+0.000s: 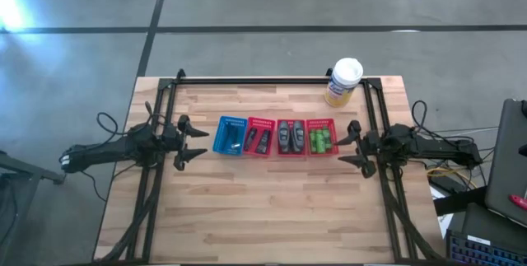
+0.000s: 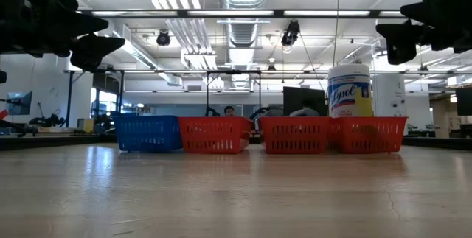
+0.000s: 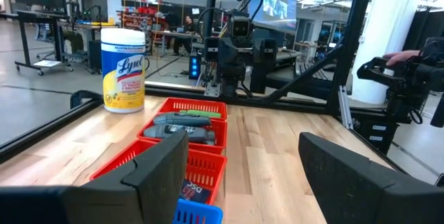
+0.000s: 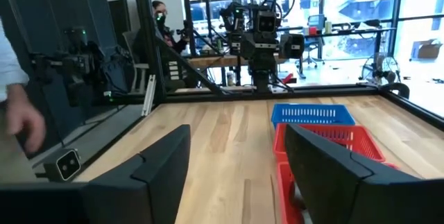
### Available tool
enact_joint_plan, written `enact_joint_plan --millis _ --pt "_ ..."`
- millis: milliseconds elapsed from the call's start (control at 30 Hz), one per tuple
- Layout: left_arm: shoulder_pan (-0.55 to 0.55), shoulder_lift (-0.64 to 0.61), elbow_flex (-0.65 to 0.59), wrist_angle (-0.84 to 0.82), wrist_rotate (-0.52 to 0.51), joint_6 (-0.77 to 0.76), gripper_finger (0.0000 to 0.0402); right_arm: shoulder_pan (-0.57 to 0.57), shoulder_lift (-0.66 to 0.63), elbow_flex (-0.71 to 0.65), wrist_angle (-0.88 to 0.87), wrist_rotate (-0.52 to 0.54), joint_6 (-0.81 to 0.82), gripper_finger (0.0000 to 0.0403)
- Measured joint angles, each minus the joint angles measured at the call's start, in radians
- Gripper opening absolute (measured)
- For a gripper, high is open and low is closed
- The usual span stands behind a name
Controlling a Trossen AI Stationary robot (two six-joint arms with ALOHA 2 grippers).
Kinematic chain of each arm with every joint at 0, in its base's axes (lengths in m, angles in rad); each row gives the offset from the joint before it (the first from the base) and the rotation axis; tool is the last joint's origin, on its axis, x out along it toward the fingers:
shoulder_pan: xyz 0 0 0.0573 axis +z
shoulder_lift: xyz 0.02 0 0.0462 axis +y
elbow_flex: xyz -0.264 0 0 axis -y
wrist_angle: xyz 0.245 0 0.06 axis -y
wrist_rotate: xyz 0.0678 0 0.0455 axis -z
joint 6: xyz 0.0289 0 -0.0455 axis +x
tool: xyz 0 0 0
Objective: Pick & Place Travel size toiletries
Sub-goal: Return to Home Position
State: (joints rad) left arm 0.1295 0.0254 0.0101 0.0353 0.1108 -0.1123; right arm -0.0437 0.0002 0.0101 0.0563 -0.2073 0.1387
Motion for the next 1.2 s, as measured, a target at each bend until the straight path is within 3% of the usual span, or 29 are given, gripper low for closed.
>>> enact_joint_plan --millis 233,700,933,1200 --pt "0.0 0.0 0.0 0.0 0.0 0.0 0.028 0.0 0.0 0.0 0.0 -0.001 0.0 0.0231" --pt "0.0 0.0 0.0 0.0 0.0 0.0 0.028 0.015 0.0 0.0 -0.001 -0.002 -0.002 0.0278" --pt "0.0 0.0 0.0 0.0 0.0 0.0 0.028 0.046 0.0 -0.001 0.01 0.001 -0.185 0.0304" --pt "0.0 0.0 0.0 -0.001 0.0 0.0 0.028 0.099 0.001 -0.001 0.007 0.005 -0.217 0.0333"
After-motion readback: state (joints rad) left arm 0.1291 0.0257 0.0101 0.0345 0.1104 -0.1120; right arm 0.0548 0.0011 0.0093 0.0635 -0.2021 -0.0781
